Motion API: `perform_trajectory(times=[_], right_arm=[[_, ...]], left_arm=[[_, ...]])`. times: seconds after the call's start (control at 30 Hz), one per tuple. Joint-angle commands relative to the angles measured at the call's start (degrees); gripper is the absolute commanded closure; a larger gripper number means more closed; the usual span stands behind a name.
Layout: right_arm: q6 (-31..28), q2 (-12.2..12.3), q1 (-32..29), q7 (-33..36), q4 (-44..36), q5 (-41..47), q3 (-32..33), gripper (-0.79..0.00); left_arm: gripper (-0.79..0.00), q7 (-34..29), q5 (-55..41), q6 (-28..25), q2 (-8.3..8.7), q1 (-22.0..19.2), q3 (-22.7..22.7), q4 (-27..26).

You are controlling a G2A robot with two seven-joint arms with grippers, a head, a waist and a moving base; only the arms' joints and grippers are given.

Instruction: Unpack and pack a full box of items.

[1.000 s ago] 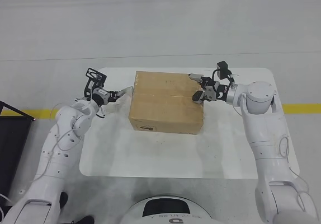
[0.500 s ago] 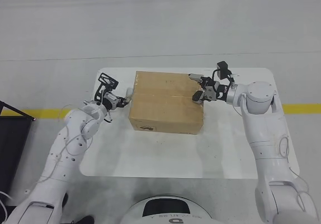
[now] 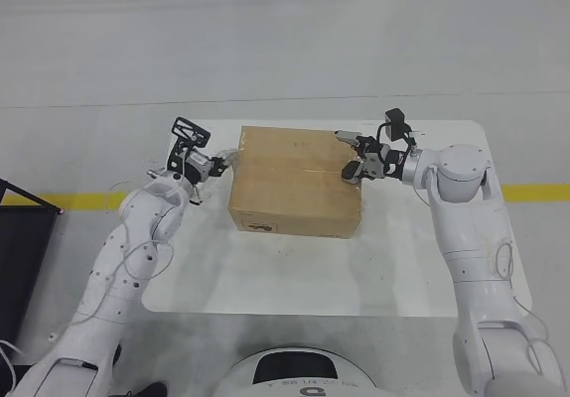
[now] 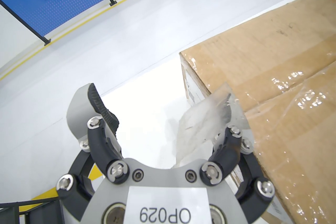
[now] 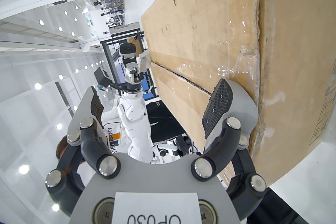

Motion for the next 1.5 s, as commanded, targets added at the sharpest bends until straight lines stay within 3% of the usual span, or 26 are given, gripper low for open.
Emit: perform_trajectory(times=[0.0, 0.57, 0.73, 0.93, 1.07, 1.23, 1.47], right_arm=[[0.0, 0.0, 0.0, 0.0, 0.0, 0.0, 0.0, -0.785], [0.0, 0.0, 0.0, 0.0, 0.0, 0.0, 0.0, -0.785], [0.0, 0.0, 0.0, 0.0, 0.0, 0.0, 0.0, -0.785], [0.0, 0.0, 0.0, 0.0, 0.0, 0.0, 0.0, -0.785], [0.0, 0.0, 0.0, 0.0, 0.0, 0.0, 0.0, -0.785], [0.0, 0.0, 0.0, 0.0, 0.0, 0.0, 0.0, -0.785], [0.0, 0.0, 0.0, 0.0, 0.0, 0.0, 0.0, -0.785]], left_arm=[[-0.785, -0.61, 1.21, 1.6, -0.13, -0.21, 0.38, -0.82], [-0.785, -6.65, 5.17, 4.45, -2.04, -3.09, 7.86, -11.27], [-0.785, -7.71, 5.2, 3.43, -2.33, -2.16, 9.25, -19.35], [-0.785, -9.47, 0.98, -1.71, -2.16, 0.02, 8.51, -31.56], [-0.785, -11.74, -7.38, -5.55, -1.87, 1.97, 5.82, -35.94], [-0.785, -13.79, -19.18, -8.85, -1.23, 4.61, -0.92, -36.88], [-0.785, -12.51, -27.81, -13.0, 0.6, 14.34, -19.29, -35.22]])
